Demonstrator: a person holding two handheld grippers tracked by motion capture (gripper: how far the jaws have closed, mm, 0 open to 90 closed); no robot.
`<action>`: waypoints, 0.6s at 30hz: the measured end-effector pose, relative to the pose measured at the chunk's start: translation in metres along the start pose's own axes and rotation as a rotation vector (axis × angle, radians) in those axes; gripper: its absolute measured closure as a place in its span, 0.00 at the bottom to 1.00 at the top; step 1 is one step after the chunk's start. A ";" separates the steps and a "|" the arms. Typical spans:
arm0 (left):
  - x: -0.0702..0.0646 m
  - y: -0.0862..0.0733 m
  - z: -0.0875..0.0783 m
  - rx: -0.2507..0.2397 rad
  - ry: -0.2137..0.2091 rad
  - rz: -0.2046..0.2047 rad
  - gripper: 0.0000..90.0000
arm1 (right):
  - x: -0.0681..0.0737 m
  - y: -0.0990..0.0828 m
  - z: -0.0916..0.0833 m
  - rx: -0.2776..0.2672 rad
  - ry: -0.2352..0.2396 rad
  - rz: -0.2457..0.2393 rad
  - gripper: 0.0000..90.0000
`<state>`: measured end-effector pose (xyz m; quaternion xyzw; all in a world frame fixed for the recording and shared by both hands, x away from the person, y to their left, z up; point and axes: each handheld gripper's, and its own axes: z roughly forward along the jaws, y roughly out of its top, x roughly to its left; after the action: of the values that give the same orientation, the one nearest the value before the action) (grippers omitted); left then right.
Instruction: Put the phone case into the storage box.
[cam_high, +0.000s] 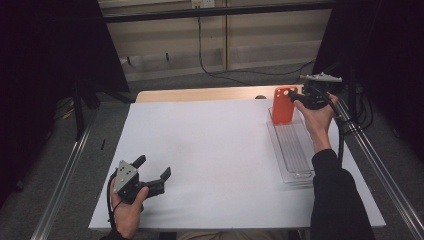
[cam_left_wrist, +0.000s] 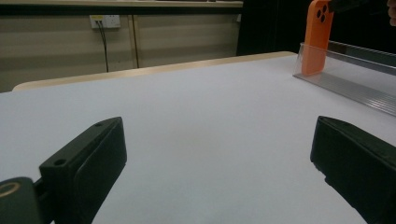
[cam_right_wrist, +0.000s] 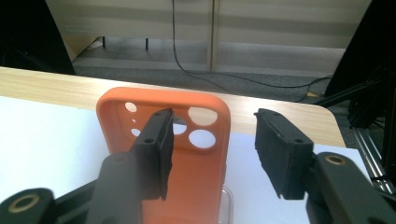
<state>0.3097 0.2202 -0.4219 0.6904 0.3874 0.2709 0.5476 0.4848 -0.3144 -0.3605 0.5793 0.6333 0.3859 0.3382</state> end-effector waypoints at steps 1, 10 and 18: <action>0.000 0.000 0.000 -0.001 0.001 0.000 0.04 | 0.000 0.000 0.000 0.000 0.001 0.001 0.48; 0.000 0.000 0.000 0.000 0.004 0.000 0.04 | -0.002 -0.005 -0.008 -0.033 0.021 0.005 0.39; 0.002 0.000 0.001 -0.001 0.011 -0.006 0.04 | -0.004 -0.009 -0.011 -0.033 0.033 0.007 0.21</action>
<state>0.3114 0.2211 -0.4222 0.6875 0.3924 0.2731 0.5466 0.4715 -0.3197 -0.3628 0.5693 0.6304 0.4070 0.3361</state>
